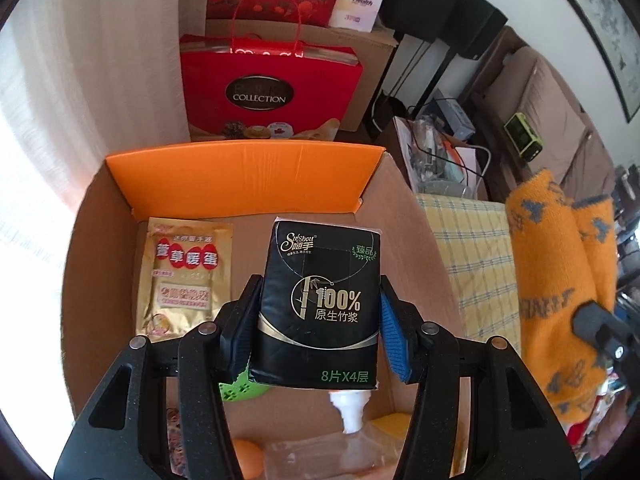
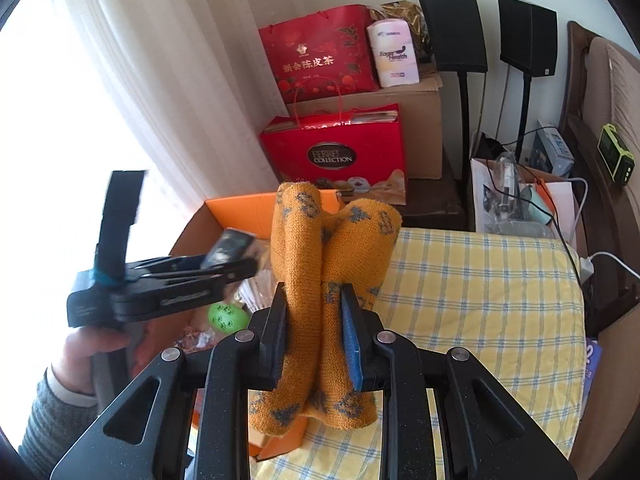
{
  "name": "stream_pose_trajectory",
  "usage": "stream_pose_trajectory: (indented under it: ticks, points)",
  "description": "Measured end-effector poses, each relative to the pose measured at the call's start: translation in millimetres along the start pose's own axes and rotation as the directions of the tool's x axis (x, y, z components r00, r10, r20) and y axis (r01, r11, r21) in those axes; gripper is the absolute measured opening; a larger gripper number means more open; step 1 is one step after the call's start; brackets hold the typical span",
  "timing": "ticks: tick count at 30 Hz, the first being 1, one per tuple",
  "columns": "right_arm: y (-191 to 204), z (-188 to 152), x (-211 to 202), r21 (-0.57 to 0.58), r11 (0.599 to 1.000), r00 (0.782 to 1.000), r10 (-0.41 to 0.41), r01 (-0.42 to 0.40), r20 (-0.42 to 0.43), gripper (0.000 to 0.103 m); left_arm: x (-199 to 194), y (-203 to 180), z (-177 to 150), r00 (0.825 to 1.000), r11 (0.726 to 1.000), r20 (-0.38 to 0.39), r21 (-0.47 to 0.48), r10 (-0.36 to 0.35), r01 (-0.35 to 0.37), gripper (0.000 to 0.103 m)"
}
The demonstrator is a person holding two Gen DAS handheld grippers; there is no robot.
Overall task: Organize objects
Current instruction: 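Carry the cloth with the right gripper while the left lowers the tissue pack into the box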
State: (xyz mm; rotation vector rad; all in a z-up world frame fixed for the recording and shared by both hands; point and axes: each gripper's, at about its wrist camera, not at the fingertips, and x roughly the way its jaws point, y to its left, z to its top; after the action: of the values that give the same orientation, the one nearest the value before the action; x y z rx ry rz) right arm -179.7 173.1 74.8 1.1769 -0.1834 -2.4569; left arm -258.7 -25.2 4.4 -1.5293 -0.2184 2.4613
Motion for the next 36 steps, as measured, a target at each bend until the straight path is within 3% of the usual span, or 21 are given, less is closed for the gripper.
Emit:
stream_pose_trajectory:
  ticks: [10,12,14,17,21,26,28,36]
  points:
    - [-7.9,-3.3,-7.4,0.005,1.0,1.0,0.01,-0.01,0.015,0.024,70.5,-6.6,24.9,0.993,0.997,-0.114,-0.074,-0.017,0.009,0.051]
    - [-10.6,-3.6,-7.8,0.006,1.0,1.0,0.006,-0.006,0.015,0.024,80.9,-2.5,25.3,0.991,0.993,-0.127,-0.116,-0.045,0.031,0.057]
    - [-13.4,-3.8,-7.6,0.005,1.0,1.0,0.001,-0.001,0.013,0.024,85.1,-0.6,24.8,0.991,0.99,-0.122,-0.138,-0.053,0.036,0.071]
    - [-16.6,-4.3,-6.1,0.007,1.0,1.0,-0.003,0.003,0.009,0.024,82.7,0.5,25.0,0.992,0.99,-0.111,-0.132,-0.065,0.05,0.074]
    - [-17.9,-5.5,-4.6,0.012,1.0,1.0,0.0,0.0,0.007,0.024,60.3,6.4,26.7,0.994,0.99,-0.084,-0.128,-0.073,0.062,0.074]
    - [-9.4,-4.7,-3.4,0.003,1.0,1.0,0.014,-0.014,0.004,0.024,7.1,18.4,16.6,0.997,0.99,0.024,-0.114,-0.075,0.077,0.097]
    - [-3.3,-3.1,-1.9,-0.002,1.0,1.0,0.024,-0.024,0.002,0.024,-15.1,26.3,8.1,0.995,0.991,0.064,-0.109,-0.073,0.079,0.101]
    - [28.8,3.2,18.2,-0.031,0.998,0.999,0.049,-0.05,-0.016,0.024,-70.6,49.9,-32.8,0.988,0.995,0.152,-0.1,-0.009,0.025,0.102]
